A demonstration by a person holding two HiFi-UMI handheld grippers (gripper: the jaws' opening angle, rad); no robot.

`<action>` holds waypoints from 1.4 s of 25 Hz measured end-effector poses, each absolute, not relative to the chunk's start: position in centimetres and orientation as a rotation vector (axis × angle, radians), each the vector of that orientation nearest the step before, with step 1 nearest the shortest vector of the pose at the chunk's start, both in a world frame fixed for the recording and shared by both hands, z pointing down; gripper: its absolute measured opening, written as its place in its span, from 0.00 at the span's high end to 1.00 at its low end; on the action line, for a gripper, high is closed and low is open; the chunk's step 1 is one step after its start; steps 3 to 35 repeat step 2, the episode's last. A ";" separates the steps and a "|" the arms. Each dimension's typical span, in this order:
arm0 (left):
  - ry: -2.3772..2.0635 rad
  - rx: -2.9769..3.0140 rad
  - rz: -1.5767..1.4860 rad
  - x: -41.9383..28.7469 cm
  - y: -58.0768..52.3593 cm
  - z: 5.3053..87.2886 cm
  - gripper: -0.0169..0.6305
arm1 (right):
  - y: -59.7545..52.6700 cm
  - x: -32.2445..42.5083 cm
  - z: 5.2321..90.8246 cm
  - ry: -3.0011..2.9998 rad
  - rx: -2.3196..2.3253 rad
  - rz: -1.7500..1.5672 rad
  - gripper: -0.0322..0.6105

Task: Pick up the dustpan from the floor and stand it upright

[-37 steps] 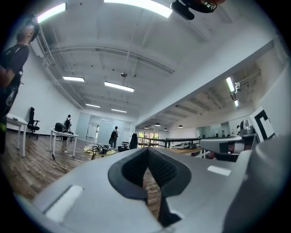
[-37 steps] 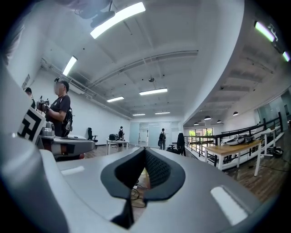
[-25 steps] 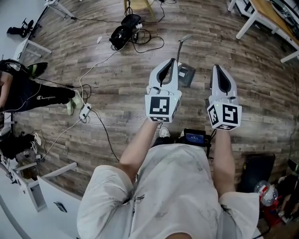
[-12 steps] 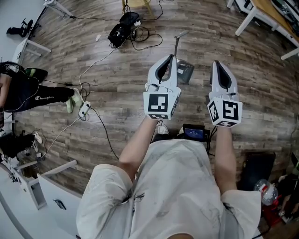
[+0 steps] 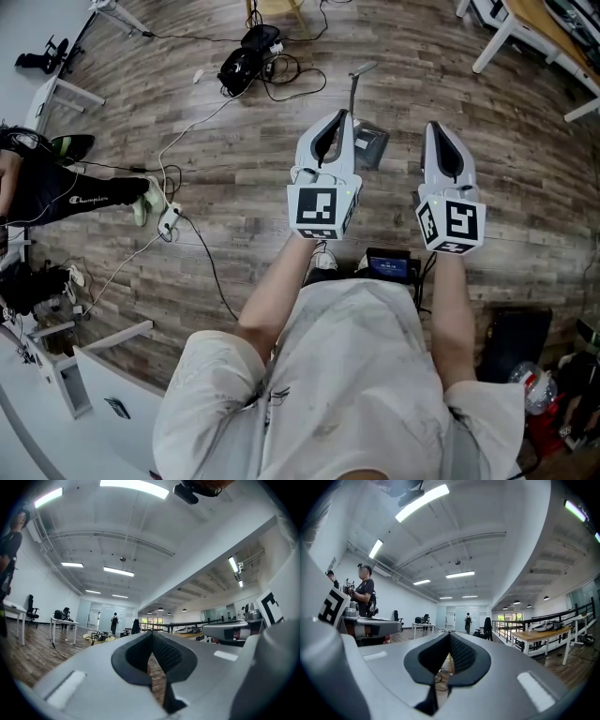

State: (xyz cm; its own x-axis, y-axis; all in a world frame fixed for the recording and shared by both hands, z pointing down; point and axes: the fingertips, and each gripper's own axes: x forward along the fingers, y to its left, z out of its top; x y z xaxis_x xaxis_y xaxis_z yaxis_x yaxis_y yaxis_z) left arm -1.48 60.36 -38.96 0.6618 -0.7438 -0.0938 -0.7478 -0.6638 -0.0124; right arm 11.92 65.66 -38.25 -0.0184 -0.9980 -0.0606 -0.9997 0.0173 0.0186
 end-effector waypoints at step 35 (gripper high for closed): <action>1.268 -2.817 0.129 -1.4 61.4 -38.8 0.95 | 66.7 12.0 -38.1 2.221 -2.179 0.086 0.95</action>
